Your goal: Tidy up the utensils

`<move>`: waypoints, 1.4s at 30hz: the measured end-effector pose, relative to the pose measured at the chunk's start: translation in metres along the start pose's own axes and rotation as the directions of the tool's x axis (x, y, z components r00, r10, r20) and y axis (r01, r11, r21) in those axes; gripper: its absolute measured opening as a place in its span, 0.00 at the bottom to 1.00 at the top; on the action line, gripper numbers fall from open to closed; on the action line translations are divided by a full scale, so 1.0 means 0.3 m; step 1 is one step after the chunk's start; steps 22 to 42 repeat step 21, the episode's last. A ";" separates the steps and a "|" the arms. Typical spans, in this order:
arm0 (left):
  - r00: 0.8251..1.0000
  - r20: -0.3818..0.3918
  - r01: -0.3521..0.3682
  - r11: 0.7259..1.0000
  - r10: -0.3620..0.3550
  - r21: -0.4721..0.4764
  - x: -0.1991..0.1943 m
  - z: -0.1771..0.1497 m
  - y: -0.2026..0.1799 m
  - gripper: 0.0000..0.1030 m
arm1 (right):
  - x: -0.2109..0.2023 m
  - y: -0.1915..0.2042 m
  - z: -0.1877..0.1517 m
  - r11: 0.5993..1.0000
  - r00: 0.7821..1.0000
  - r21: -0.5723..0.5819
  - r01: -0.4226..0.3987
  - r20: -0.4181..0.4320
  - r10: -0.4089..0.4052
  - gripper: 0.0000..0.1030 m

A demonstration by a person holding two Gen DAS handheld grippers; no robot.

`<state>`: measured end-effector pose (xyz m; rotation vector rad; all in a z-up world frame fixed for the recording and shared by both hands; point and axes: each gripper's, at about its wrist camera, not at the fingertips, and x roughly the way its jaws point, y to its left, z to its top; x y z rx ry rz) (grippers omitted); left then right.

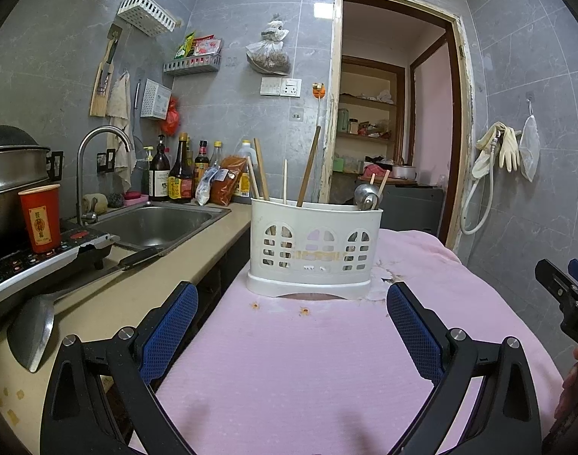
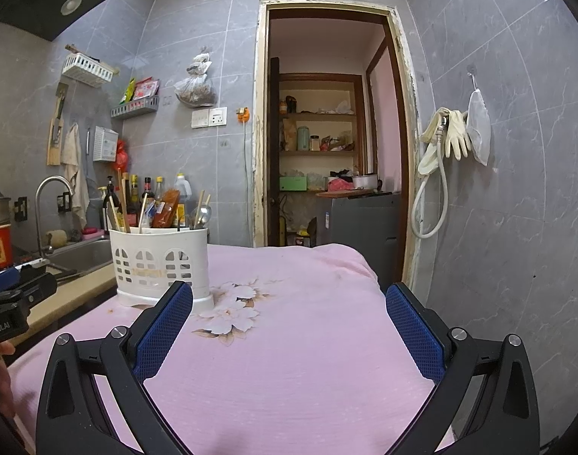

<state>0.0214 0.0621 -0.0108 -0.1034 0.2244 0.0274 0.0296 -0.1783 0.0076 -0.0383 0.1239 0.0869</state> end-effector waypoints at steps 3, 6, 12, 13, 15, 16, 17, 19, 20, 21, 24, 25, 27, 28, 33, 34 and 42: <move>1.000 -0.011 0.012 1.000 -0.013 -0.009 0.002 0.000 0.001 0.95 | -0.002 0.005 -0.001 1.000 1.000 0.001 -0.002 -0.001 0.002 1.00; 0.999 -0.027 0.019 0.999 -0.020 -0.033 0.004 -0.001 0.004 0.95 | -0.003 0.008 -0.002 1.000 1.000 0.001 -0.003 -0.001 0.003 1.00; 0.999 -0.032 0.014 0.998 -0.016 -0.062 0.001 -0.002 0.012 0.95 | -0.002 0.009 0.000 1.000 1.000 0.002 -0.003 -0.003 0.003 1.00; 0.999 -0.032 0.013 0.998 -0.015 -0.060 0.000 -0.002 0.012 0.95 | -0.001 0.006 0.001 1.000 1.000 0.003 -0.003 -0.003 0.003 1.00; 0.999 -0.031 0.010 0.998 -0.012 -0.058 -0.001 -0.002 0.012 0.95 | -0.002 0.009 0.000 1.000 1.000 0.004 -0.004 -0.003 0.004 1.00; 0.999 -0.032 0.009 0.998 -0.011 -0.056 0.000 -0.001 0.012 0.95 | 0.000 0.007 0.001 1.000 1.000 0.003 -0.003 -0.004 0.003 1.00; 0.999 -0.033 0.009 0.998 -0.011 -0.055 0.001 0.000 0.012 0.95 | -0.002 0.008 0.000 1.000 1.000 0.002 -0.004 -0.004 0.004 1.00; 0.999 -0.031 0.011 0.998 -0.013 -0.057 0.001 -0.001 0.013 0.95 | -0.001 0.010 -0.001 1.000 1.000 0.001 -0.005 -0.005 0.005 1.00; 0.999 -0.032 0.011 0.998 -0.013 -0.056 0.002 0.000 0.013 0.95 | -0.005 0.015 -0.002 1.000 1.000 0.000 -0.005 -0.005 0.005 1.00; 0.999 -0.033 0.011 0.998 -0.013 -0.054 0.003 0.000 0.013 0.95 | -0.006 0.016 -0.003 1.000 1.000 0.000 -0.006 -0.006 0.006 1.00; 0.999 -0.033 0.011 0.998 -0.013 -0.054 0.003 0.000 0.013 0.95 | -0.006 0.016 -0.003 1.000 1.000 0.000 -0.006 -0.006 0.006 1.00; 0.999 -0.033 0.011 0.998 -0.013 -0.054 0.003 0.000 0.013 0.95 | -0.006 0.016 -0.003 1.000 1.000 0.000 -0.006 -0.006 0.006 1.00; 0.999 -0.033 0.011 0.998 -0.013 -0.054 0.003 0.000 0.013 0.95 | -0.006 0.016 -0.003 1.000 1.000 0.000 -0.006 -0.006 0.006 1.00; 0.999 -0.033 0.011 0.998 -0.013 -0.054 0.003 0.000 0.013 0.95 | -0.006 0.016 -0.003 1.000 1.000 0.000 -0.006 -0.006 0.006 1.00; 0.999 -0.033 0.011 0.998 -0.013 -0.054 0.003 0.000 0.013 0.95 | -0.006 0.016 -0.003 1.000 1.000 0.000 -0.006 -0.006 0.006 1.00; 0.999 -0.033 0.011 0.998 -0.013 -0.054 0.003 0.000 0.013 0.95 | -0.006 0.016 -0.003 1.000 1.000 0.000 -0.006 -0.006 0.006 1.00; 0.999 -0.033 0.011 0.998 -0.013 -0.054 0.003 0.000 0.013 0.95 | -0.006 0.016 -0.003 1.000 1.000 0.000 -0.006 -0.006 0.006 1.00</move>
